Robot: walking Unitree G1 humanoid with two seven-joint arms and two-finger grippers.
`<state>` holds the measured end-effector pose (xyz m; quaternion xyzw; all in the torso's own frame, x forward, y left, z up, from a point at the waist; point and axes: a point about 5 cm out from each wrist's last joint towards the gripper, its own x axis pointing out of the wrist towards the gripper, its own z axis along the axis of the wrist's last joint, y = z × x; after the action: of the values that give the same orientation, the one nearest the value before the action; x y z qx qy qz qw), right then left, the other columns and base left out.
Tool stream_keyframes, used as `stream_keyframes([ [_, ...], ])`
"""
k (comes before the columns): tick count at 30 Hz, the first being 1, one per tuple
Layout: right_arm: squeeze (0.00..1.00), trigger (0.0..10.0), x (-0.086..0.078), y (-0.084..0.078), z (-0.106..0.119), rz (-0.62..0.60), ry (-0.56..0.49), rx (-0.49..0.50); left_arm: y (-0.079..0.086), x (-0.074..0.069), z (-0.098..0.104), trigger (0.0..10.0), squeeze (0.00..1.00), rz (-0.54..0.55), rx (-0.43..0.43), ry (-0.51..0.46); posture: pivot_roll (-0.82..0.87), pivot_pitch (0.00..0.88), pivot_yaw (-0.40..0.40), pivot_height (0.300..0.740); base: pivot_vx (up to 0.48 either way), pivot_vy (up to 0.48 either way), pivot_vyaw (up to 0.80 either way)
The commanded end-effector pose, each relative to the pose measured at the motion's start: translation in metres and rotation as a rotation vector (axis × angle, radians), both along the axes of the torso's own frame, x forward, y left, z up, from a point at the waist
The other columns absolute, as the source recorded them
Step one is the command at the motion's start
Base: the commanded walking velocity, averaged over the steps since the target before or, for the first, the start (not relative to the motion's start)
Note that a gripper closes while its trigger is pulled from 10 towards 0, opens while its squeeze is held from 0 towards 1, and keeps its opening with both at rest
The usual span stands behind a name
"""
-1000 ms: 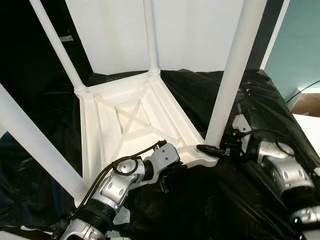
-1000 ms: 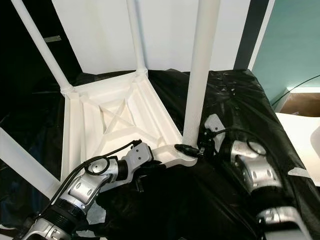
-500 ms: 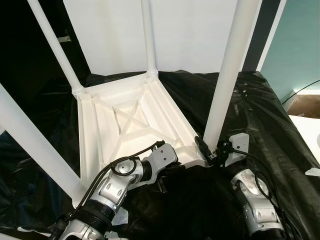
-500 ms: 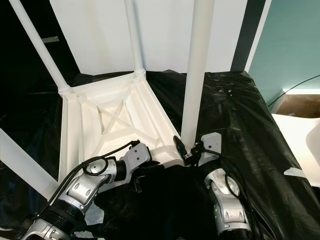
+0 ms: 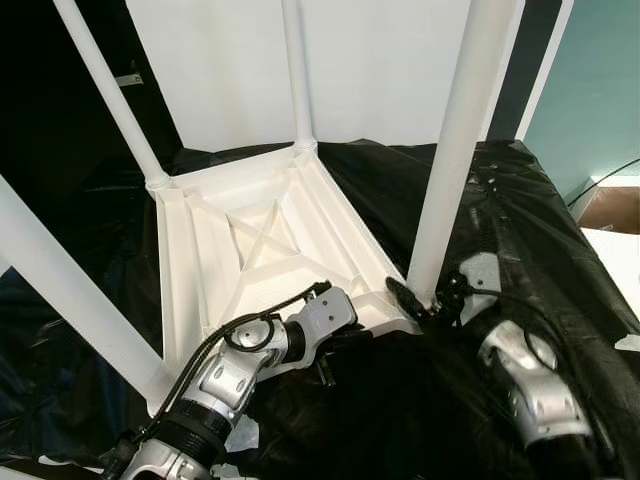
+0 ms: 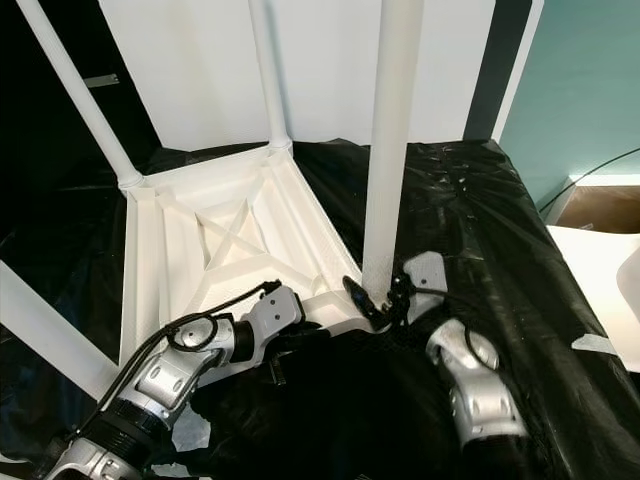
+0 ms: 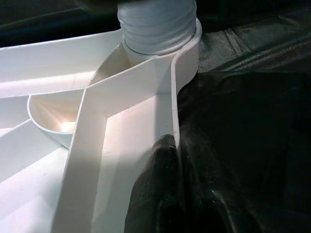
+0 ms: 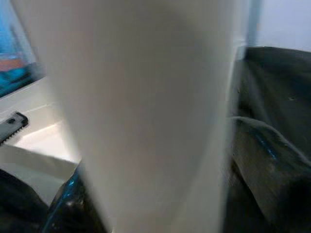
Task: Building children table
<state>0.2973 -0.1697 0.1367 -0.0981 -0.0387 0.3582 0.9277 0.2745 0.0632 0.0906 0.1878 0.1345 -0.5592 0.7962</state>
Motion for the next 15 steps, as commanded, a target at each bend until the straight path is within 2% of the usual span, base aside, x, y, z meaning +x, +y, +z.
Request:
stream_keyframes([
  [1,0.0,10.0,0.004,-0.007,-0.001,0.053,0.054,0.009,0.014,-0.015,-0.044,10.0,0.0,0.06,0.137,0.163,-0.02,0.0,0.041,0.74,0.0,0.0,0.0],
  [4,0.0,10.0,0.009,-0.014,0.004,0.093,0.08,-0.013,0.014,-0.015,-0.044,10.0,0.0,0.063,0.135,0.165,-0.01,0.0,0.036,0.74,0.0,0.0,0.0],
  [5,0.0,5.6,0.01,-0.017,0.005,0.128,0.098,-0.045,0.015,-0.016,-0.044,10.0,0.0,0.065,0.135,0.165,-0.01,0.0,0.036,0.74,0.0,0.0,0.0],
  [6,0.0,0.0,0.006,-0.02,0.005,0.206,0.129,-0.064,0.016,-0.016,-0.044,10.0,0.0,0.07,0.134,0.167,-0.01,0.0,0.036,0.74,0.0,0.0,0.0],
  [9,0.0,0.0,0.003,-0.022,0.004,0.267,0.155,-0.098,0.016,-0.016,-0.044,10.0,0.0,0.076,0.132,0.168,-0.01,0.0,0.036,0.74,0.0,0.0,0.0],
  [10,0.0,0.0,-0.003,-0.025,0.001,0.352,0.209,-0.152,0.017,-0.016,-0.044,10.0,0.0,0.082,0.131,0.168,0.0,0.0,0.029,0.74,0.0,0.0,0.0],
  [15,0.0,0.0,-0.004,-0.027,-0.001,0.371,0.238,-0.169,0.017,-0.016,-0.044,10.0,0.0,0.084,0.129,0.168,0.0,0.0,0.028,0.74,0.0,0.0,0.0],
])
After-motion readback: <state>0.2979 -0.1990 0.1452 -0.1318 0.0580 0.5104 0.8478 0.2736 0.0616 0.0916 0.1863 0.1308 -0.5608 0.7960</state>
